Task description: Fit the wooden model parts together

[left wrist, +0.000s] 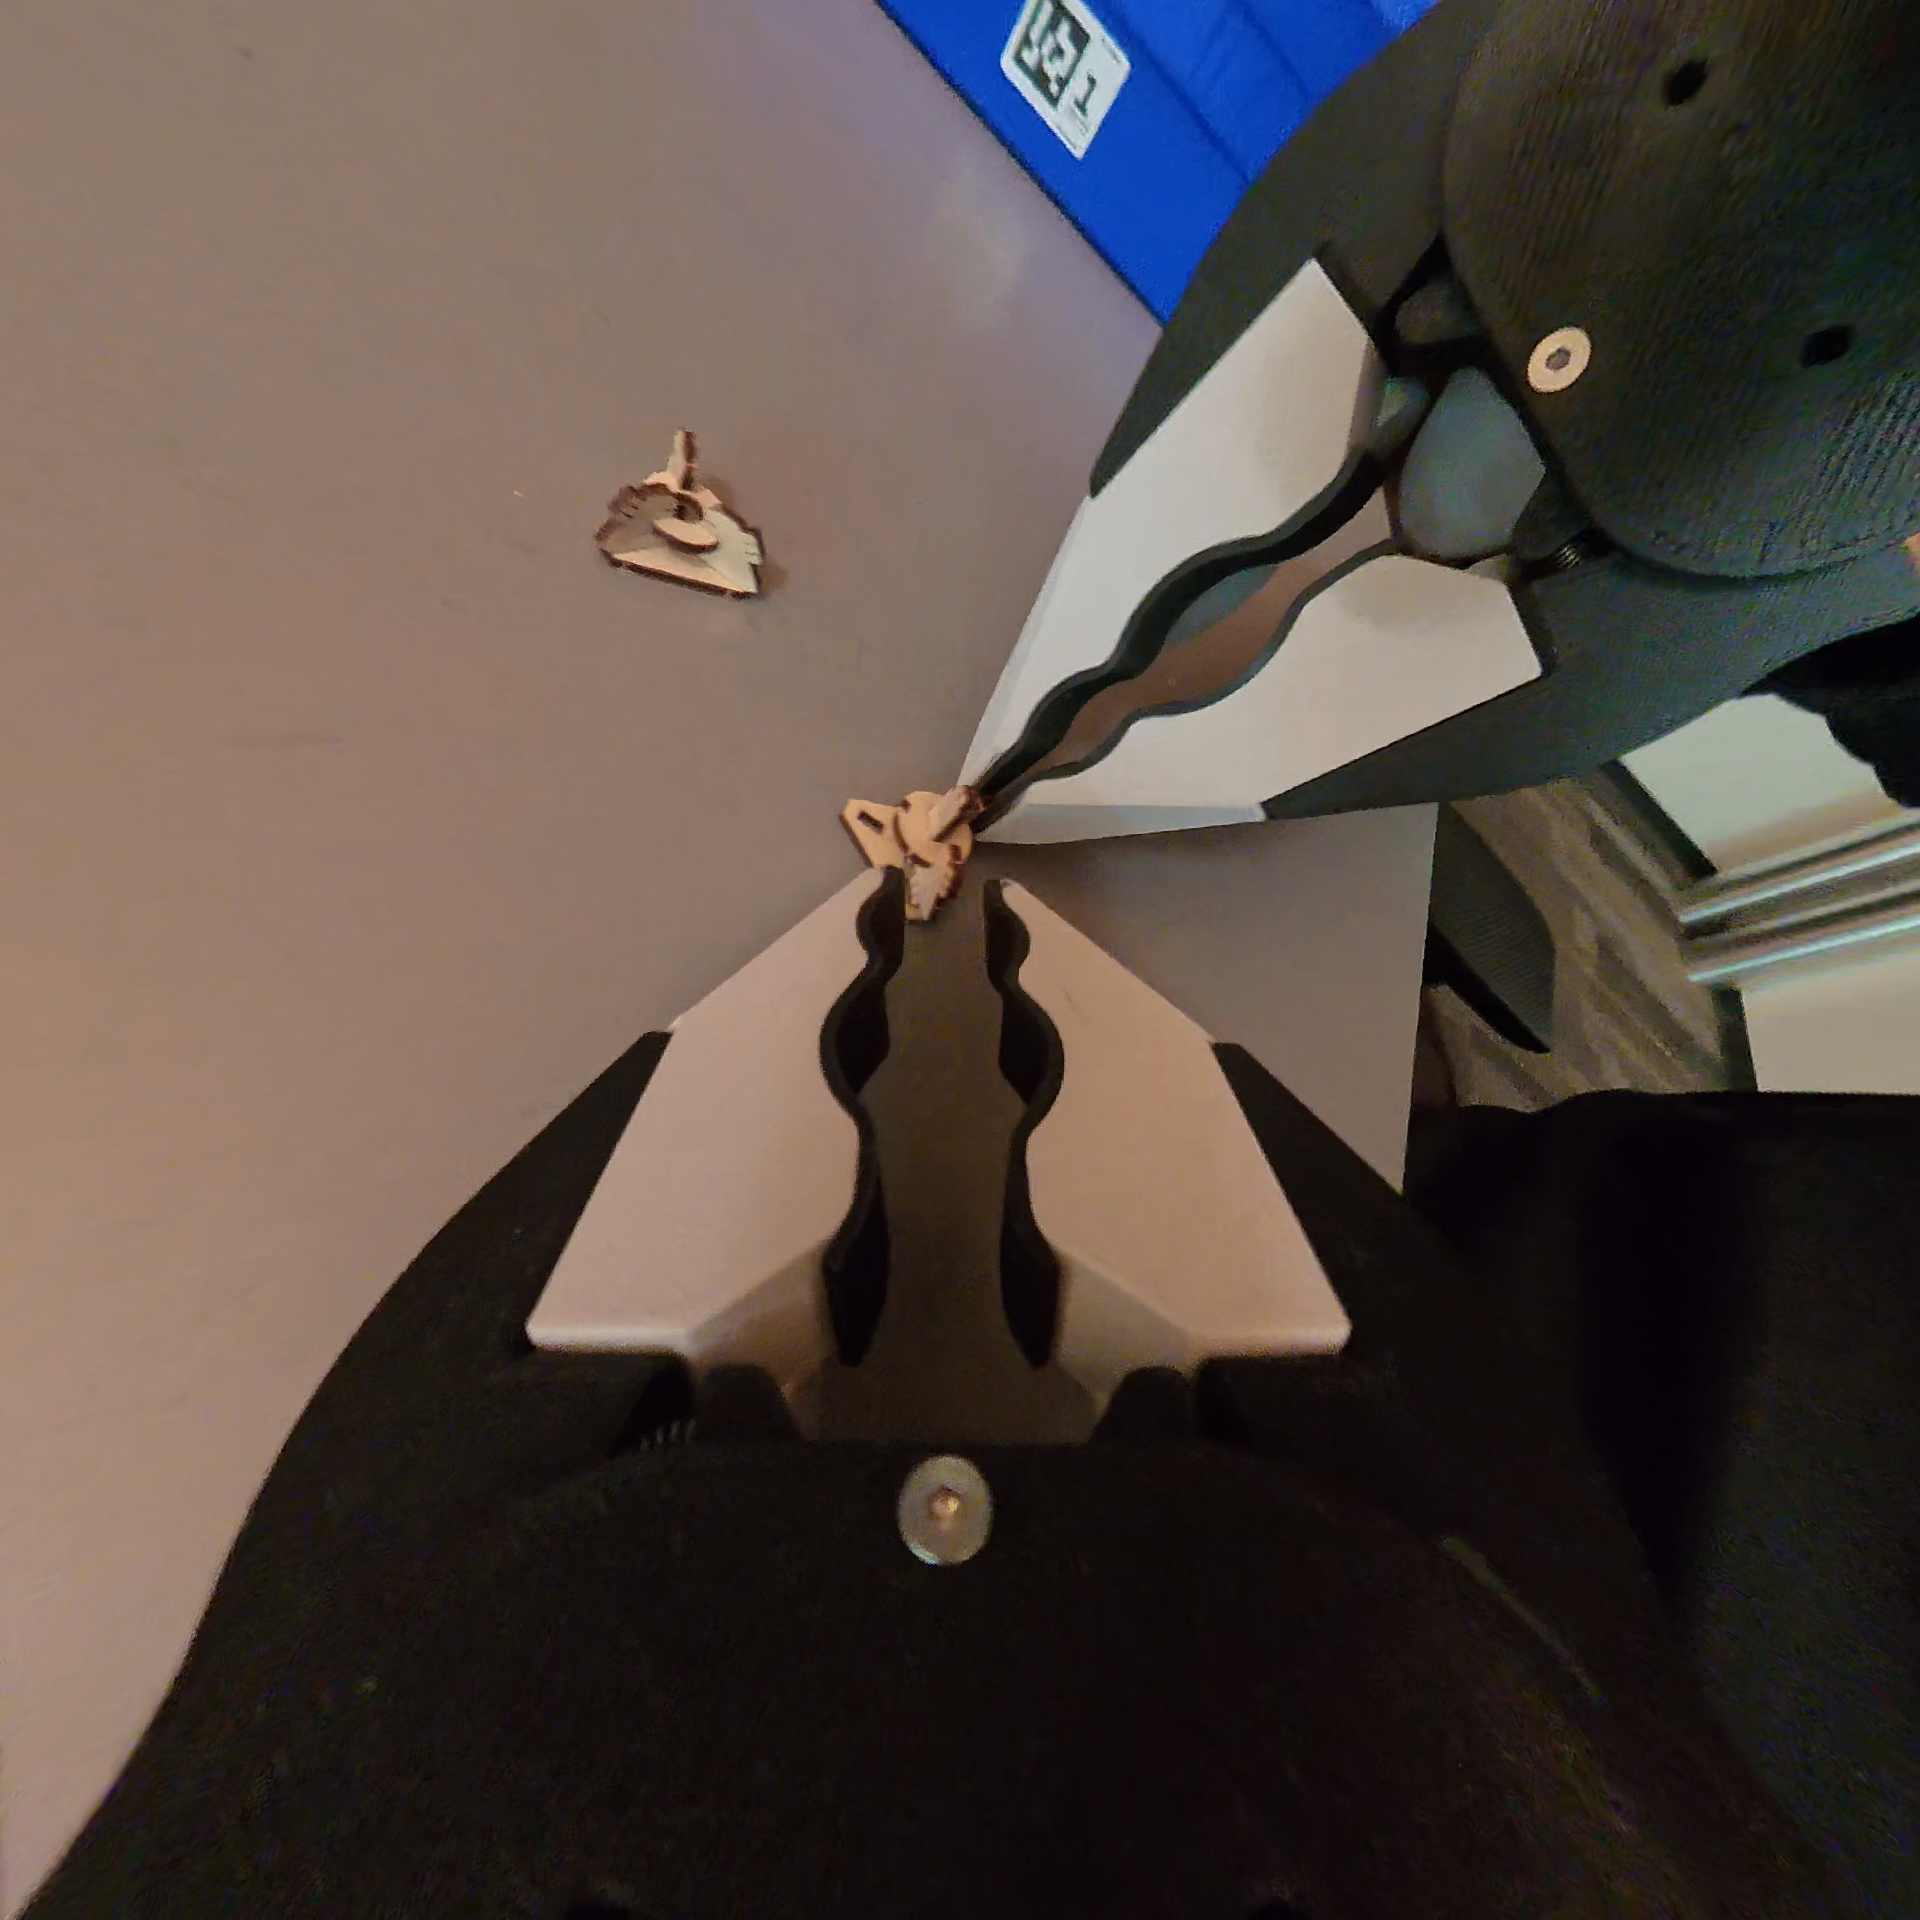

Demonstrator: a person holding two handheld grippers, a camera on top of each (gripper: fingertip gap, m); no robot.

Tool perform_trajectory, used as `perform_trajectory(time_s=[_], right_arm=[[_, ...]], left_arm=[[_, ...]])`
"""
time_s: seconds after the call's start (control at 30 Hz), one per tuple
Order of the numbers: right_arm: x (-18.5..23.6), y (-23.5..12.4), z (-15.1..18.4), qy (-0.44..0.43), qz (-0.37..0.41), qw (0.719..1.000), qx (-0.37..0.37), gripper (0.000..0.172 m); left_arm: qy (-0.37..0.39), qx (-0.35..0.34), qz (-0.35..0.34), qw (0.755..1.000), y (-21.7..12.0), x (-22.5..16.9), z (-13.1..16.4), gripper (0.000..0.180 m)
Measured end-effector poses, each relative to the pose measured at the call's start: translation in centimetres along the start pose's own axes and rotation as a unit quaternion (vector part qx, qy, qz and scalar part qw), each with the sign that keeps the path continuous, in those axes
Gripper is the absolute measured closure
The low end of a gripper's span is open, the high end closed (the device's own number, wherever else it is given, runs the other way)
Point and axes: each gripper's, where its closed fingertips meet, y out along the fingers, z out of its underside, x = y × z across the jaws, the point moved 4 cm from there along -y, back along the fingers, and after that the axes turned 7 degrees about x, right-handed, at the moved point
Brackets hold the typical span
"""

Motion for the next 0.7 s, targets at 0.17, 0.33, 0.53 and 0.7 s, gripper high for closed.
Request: perform_trajectory(time_s=[0.17,0.33,0.53,0.7], right_arm=[[-0.1,0.0,-0.3,0.001,-0.011,0.999,0.034,0.171],[-0.2,0.0,-0.3,0.001,-0.02,0.999,0.04,0.171],[-0.1,0.0,-0.4,0.002,-0.018,0.999,0.044,0.171],[-0.2,0.0,-0.4,0.004,-0.02,0.999,0.044,0.171]], left_arm=[[-0.02,-0.03,0.012,0.999,-0.9,0.6,-0.4,0.179],[0.0,-0.024,0.034,0.999,-0.4,-0.4,-0.4,0.175],[0.016,0.008,0.002,1.0,0.5,-0.5,-0.1,0.18],[0.021,0.007,-0.007,1.0,0.5,-0.5,-0.1,0.18]])
